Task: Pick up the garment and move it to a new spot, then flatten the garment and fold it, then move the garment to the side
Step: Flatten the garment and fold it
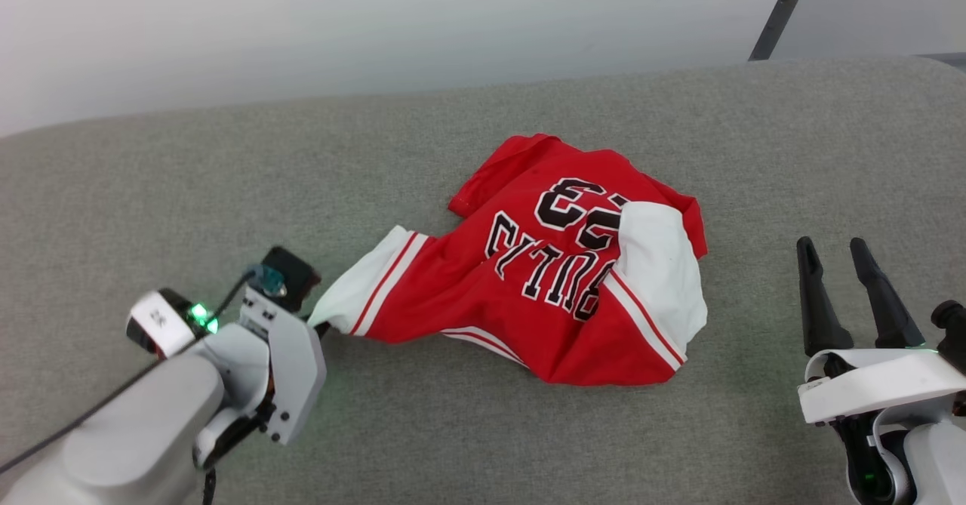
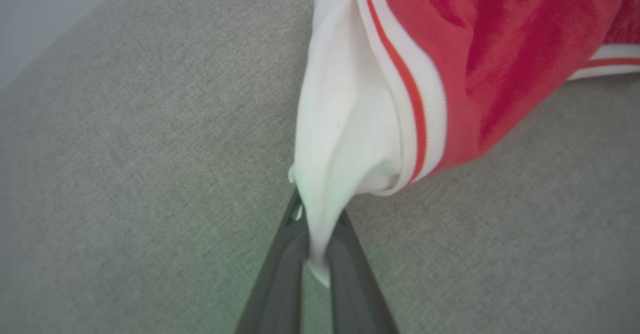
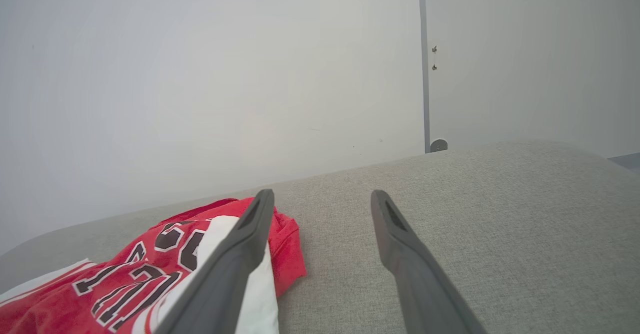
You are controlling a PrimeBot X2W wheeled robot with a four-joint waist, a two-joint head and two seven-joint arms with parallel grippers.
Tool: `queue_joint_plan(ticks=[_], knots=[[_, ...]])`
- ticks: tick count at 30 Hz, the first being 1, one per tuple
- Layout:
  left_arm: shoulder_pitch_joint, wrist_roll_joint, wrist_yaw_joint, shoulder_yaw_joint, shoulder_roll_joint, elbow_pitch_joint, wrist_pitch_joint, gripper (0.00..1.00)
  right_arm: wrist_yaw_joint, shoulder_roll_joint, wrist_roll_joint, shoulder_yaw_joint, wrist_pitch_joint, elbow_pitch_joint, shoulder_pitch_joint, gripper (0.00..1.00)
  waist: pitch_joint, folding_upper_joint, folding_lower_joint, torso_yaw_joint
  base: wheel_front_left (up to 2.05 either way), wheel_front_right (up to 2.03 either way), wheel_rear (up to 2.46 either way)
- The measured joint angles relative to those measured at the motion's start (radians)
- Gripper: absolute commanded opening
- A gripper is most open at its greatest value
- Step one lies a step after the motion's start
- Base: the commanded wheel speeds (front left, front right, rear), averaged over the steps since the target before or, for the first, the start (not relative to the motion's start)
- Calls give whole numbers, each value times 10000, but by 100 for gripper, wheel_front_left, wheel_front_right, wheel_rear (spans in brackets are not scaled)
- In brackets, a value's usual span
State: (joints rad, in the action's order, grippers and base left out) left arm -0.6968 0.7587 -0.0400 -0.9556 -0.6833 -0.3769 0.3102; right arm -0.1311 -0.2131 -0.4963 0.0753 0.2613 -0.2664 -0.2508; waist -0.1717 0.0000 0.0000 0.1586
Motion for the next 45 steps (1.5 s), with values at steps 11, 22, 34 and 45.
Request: queue_joint_plan(ticks=[11, 22, 34, 45], knots=[[151, -805, 790, -286, -405, -380, -194, 0, 0, -54, -36, 0, 0, -19, -5, 100, -56, 0, 0, -44, 0, 0, 0], [865, 198, 993, 460, -65, -322, -1467, 100, 0, -825, -86, 1091, -466, -209, -311, 100, 92, 0, 0, -293, 0, 0, 0], [2824, 1333, 2579, 2107, 54, 2209, -4339, 100, 0, -3066, -1174, 3795, -3772, 449, -1247, 100, 344, 0, 0, -1132, 0, 0, 0], [4925, 562, 4148, 3659, 1429, 4113, -5716, 100, 0, -5218, -2721, 5492, -6989, 1181, -2786, 100, 254, 0, 0, -2172, 0, 0, 0]])
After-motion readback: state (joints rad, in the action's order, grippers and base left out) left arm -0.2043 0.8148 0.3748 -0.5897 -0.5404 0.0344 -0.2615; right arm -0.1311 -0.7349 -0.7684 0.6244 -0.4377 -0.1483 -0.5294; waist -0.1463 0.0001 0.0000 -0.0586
